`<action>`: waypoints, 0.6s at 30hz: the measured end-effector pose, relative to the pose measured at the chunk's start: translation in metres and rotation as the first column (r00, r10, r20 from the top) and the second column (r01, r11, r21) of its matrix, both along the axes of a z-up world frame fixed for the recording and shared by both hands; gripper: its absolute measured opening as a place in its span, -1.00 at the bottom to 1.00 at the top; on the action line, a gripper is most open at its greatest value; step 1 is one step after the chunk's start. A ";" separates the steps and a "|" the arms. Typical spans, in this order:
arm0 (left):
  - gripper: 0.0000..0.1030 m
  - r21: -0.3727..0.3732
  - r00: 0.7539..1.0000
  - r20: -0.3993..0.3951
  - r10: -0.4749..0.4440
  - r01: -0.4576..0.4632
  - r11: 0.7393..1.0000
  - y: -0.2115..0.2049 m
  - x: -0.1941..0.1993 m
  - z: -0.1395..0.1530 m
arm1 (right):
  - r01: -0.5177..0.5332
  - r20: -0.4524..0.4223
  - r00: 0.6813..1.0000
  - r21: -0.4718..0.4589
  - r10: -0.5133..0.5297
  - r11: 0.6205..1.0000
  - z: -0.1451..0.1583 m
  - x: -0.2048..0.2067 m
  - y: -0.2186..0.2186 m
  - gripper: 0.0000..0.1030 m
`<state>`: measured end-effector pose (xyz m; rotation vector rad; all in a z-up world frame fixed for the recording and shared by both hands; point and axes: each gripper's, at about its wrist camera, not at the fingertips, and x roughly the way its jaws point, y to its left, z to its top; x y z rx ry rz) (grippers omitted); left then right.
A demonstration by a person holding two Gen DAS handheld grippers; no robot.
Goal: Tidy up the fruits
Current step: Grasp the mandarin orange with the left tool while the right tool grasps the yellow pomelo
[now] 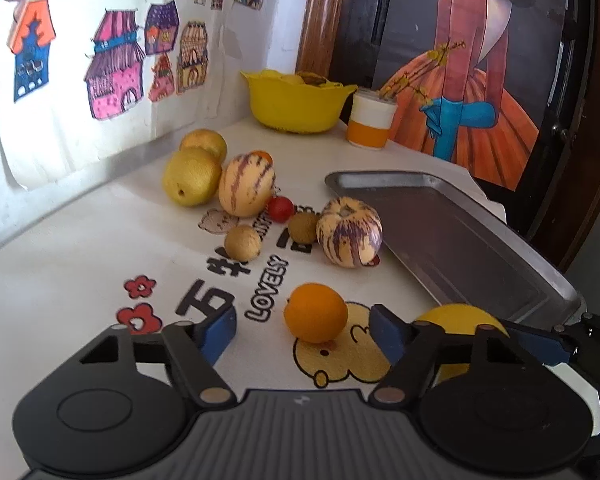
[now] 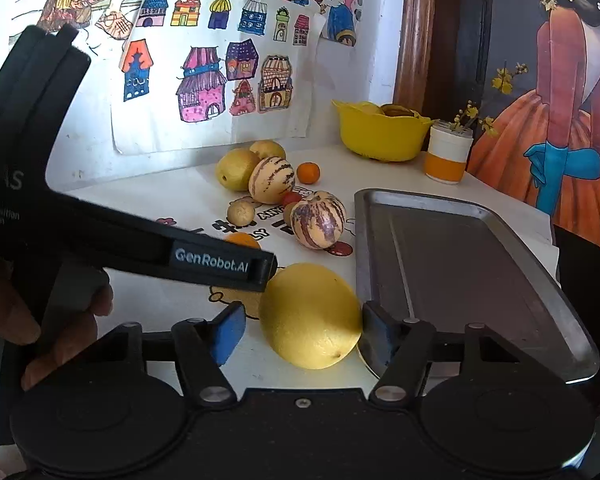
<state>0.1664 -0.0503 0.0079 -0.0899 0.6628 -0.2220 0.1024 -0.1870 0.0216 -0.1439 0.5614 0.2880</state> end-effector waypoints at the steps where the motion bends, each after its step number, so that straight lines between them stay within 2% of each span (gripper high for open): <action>1: 0.40 0.007 1.000 0.010 0.002 -0.002 1.000 -0.001 0.000 -0.001 | 0.003 -0.005 1.000 -0.001 -0.003 1.000 0.000 0.001 0.000 0.24; 8: 0.18 0.009 1.000 0.025 0.001 -0.001 1.000 -0.001 -0.001 -0.003 | 0.011 -0.026 1.000 -0.021 -0.012 1.000 -0.002 0.005 0.003 0.22; 11: 0.05 0.003 1.000 0.027 -0.002 0.002 1.000 -0.001 -0.002 -0.003 | 0.021 -0.022 1.000 -0.029 -0.021 0.999 -0.003 0.006 0.004 0.14; 15: -0.23 -0.019 0.999 0.030 -0.033 0.034 0.999 0.000 -0.002 -0.003 | 0.021 -0.022 1.000 -0.029 -0.021 0.999 -0.002 0.007 0.003 0.14; 18: -0.26 -0.032 0.999 0.032 -0.039 0.040 0.999 0.001 -0.002 -0.003 | 0.020 -0.018 1.000 -0.041 -0.021 0.999 -0.003 0.007 0.004 0.14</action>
